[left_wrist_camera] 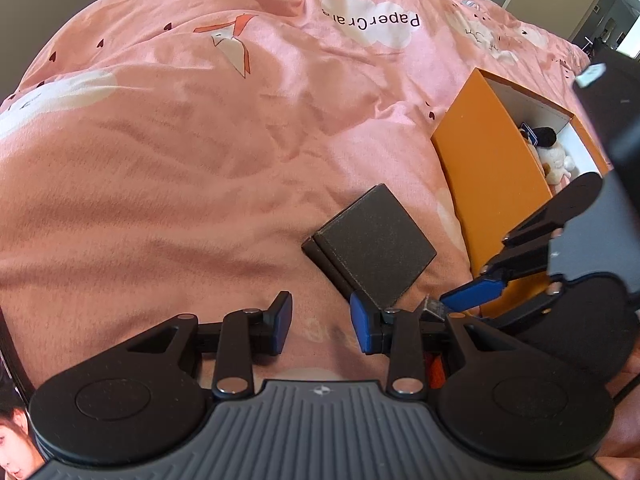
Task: Organize objects
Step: 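Grasp the black square case with the left tool while the right tool grasps the photo card pack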
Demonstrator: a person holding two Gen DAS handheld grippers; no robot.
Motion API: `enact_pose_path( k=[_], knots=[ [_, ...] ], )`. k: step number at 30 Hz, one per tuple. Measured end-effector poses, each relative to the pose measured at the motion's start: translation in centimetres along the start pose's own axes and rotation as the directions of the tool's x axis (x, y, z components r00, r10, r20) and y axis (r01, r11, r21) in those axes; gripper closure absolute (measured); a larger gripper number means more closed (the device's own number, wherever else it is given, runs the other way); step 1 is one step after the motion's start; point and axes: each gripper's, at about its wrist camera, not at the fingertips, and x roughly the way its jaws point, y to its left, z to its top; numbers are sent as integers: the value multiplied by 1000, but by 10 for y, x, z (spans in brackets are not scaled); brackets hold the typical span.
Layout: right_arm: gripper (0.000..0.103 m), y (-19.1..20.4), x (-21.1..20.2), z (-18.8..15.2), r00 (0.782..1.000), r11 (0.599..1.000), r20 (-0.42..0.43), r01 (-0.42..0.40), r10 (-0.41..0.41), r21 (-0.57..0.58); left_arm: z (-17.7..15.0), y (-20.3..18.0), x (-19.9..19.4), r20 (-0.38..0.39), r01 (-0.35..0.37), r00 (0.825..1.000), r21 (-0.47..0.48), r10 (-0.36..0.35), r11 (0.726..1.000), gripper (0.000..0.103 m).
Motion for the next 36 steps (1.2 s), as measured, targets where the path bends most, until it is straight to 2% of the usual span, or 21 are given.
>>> enact_pose_path(
  k=[5, 8, 10, 12, 14, 16, 18, 21, 25, 29, 32, 36],
  knots=[
    [77, 0, -30, -6, 996, 1000, 80, 25, -25, -4, 3, -6, -6, 33, 8, 999, 38, -9, 999, 63],
    [78, -3, -48, -6, 988, 996, 127, 92, -93, 9, 8, -13, -13, 61, 4, 998, 108, -10, 994, 62],
    [78, -1, -57, -5, 976, 988, 158, 153, -153, 17, 12, -19, -17, 75, -2, 997, 175, -12, 985, 57],
    [78, -14, -67, 4, 965, 983, 187, 178, -183, 43, 16, -23, -18, 78, -11, 997, 221, -6, 975, 51],
    [78, -24, -72, 11, 956, 978, 211, 193, -206, 81, 20, -24, -15, 73, -17, 997, 220, 1, 975, 46],
    [79, -31, -74, 16, 937, 966, 239, 234, -255, 114, 25, -19, -10, 48, 2, 999, 167, -10, 986, 44],
    [79, -37, -71, 22, 927, 958, 250, 250, -278, 140, 30, -12, -3, 23, 36, 999, 89, -38, 995, 44],
    [79, -50, -67, 31, 934, 960, 244, 221, -259, 174, 33, -5, 7, -10, 80, 997, -33, -80, 996, 43],
    [78, -57, -51, 37, 941, 963, 242, 196, -237, 183, 31, 1, 28, -53, 87, 994, -179, -98, 980, 42],
    [75, -60, -40, 39, 948, 974, 259, 142, -185, 178, 27, 5, 50, -64, 39, 996, -268, -58, 962, 38],
    [74, -60, -31, 39, 946, 974, 262, 148, -190, 174, 25, 11, 59, -50, 64, 995, -328, -85, 942, 30],
    [76, -58, -28, 37, 935, 973, 285, 171, -211, 157, 22, 15, 71, -39, 91, 993, -374, -114, 923, 27]
  ],
)
